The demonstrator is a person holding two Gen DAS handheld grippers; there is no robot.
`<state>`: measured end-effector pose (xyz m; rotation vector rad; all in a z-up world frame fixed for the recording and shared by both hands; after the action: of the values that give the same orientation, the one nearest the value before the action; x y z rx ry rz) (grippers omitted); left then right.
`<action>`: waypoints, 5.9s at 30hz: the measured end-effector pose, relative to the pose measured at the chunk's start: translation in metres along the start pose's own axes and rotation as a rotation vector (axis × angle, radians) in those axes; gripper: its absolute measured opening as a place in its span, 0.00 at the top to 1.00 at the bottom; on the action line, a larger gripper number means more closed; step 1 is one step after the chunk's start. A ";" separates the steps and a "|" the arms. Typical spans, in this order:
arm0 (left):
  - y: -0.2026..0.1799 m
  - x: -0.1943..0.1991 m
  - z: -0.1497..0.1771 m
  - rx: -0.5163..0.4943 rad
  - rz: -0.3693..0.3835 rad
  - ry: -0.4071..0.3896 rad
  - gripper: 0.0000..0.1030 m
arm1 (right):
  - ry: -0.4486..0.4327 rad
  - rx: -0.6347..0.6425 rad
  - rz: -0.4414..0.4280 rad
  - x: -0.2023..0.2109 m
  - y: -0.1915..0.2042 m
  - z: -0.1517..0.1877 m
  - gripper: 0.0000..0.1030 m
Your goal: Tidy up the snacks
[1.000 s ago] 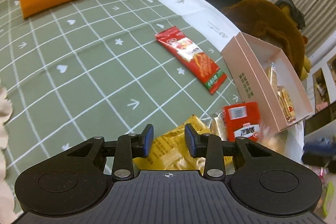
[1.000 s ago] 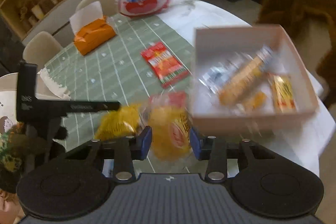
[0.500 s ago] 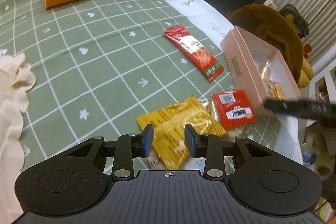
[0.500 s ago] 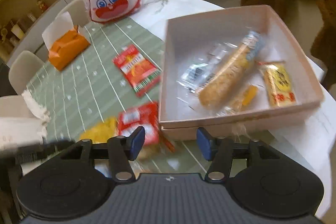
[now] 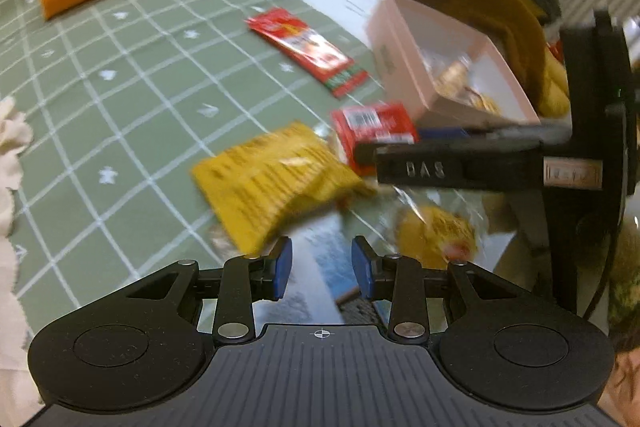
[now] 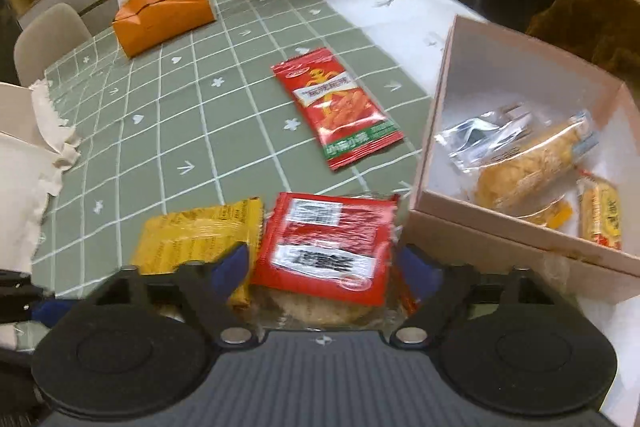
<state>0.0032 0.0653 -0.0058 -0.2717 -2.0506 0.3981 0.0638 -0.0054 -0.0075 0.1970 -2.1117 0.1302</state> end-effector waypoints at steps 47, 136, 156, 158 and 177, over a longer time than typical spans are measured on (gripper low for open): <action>-0.048 -0.046 -0.027 0.012 0.078 -0.003 0.64 | 0.003 -0.191 -0.090 0.061 -0.029 0.080 0.23; -0.072 -0.049 -0.038 -0.021 0.383 0.018 0.50 | -0.015 -0.303 -0.073 0.056 -0.077 0.097 0.60; -0.070 -0.075 -0.031 -0.123 0.159 0.061 0.53 | -0.004 -0.286 -0.028 0.064 -0.078 0.096 0.27; -0.065 -0.067 -0.033 -0.104 0.146 0.044 0.53 | 0.030 -0.296 -0.039 0.054 -0.070 0.093 0.26; -0.031 -0.076 -0.023 0.093 0.231 0.014 0.55 | 0.003 -0.271 -0.032 0.059 -0.089 0.079 0.66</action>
<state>0.0591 0.0138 -0.0439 -0.4552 -1.9864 0.6290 -0.0151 -0.1115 0.0026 0.0681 -2.0968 -0.1742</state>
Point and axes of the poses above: each gripper's, at about its wrist camera, not at the fingertips, and x roughly against the way its jaws point, y to its left, z to its underside, the point moved 8 cm from there along -x, roughly the way its jaws point, and after that the axes turned 6 degrees about z, right-handed, at the moved point
